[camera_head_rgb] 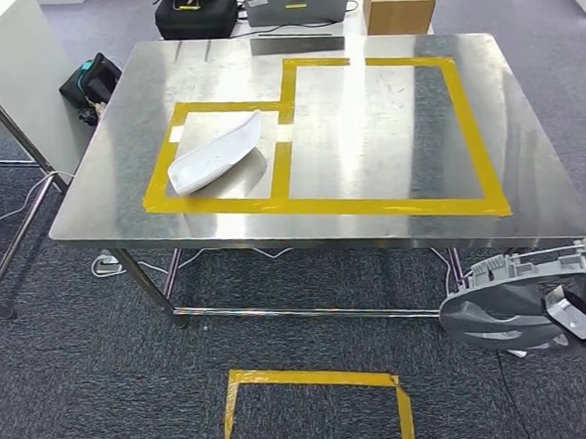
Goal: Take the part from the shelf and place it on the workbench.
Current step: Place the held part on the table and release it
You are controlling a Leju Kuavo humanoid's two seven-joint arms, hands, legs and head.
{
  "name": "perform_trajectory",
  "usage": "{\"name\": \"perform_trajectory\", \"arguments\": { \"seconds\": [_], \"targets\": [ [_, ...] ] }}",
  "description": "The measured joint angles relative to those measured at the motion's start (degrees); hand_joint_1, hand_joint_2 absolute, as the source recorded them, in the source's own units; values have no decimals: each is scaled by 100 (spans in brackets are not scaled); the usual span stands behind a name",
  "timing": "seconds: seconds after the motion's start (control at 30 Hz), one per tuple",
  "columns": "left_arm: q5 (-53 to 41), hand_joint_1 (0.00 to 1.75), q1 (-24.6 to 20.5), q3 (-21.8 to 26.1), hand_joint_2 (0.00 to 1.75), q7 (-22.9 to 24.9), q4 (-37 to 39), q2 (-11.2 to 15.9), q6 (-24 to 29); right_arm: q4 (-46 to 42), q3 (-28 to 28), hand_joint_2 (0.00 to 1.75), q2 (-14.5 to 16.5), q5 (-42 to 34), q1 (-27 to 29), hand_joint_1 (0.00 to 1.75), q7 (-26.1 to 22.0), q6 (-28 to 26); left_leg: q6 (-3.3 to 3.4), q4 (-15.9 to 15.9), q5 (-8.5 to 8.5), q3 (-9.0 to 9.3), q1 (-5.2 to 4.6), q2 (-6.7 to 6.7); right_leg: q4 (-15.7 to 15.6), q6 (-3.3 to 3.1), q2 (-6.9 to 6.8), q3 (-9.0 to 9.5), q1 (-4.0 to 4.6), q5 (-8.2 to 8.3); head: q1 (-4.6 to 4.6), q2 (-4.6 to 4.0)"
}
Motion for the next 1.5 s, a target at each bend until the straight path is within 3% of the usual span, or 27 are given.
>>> {"name": "perform_trajectory", "arguments": {
  "seconds": [0.23,0.43,0.63,0.87,1.2,1.5],
  "targets": [
    [0,0,2,2,175,-1,0,-1,0,93,-209,175,-92,-1,-141,175,35,0,0,0,0,0,-1,0,0,0,-1,0,-1,0,0,0],
    [0,0,9,2,175,-1,0,-1,0,209,-371,175,-412,-2,-93,175,491,0,2,0,-1,-1,-7,0,-1,2,-1,0,-5,1,1,0],
    [3,0,8,2,175,-1,0,-3,0,326,-411,175,-636,-2,31,175,654,0,2,0,-2,0,-7,0,-1,2,0,-2,-6,1,1,0],
    [-19,0,8,2,175,7,0,-3,-2,478,-491,175,-708,-1,43,175,545,0,2,0,-1,0,-7,0,-1,2,0,-1,-6,1,1,0],
    [-61,0,-17,2,175,42,0,-3,-27,806,-569,175,-712,0,-311,175,32,0,7,0,2,0,-8,0,-1,5,0,0,-7,3,0,0],
    [-74,0,-39,2,175,97,0,-3,-49,1102,-589,175,-712,0,-411,175,0,0,9,0,3,-1,-8,0,-1,5,-1,0,-7,3,0,0]
  ]
}}
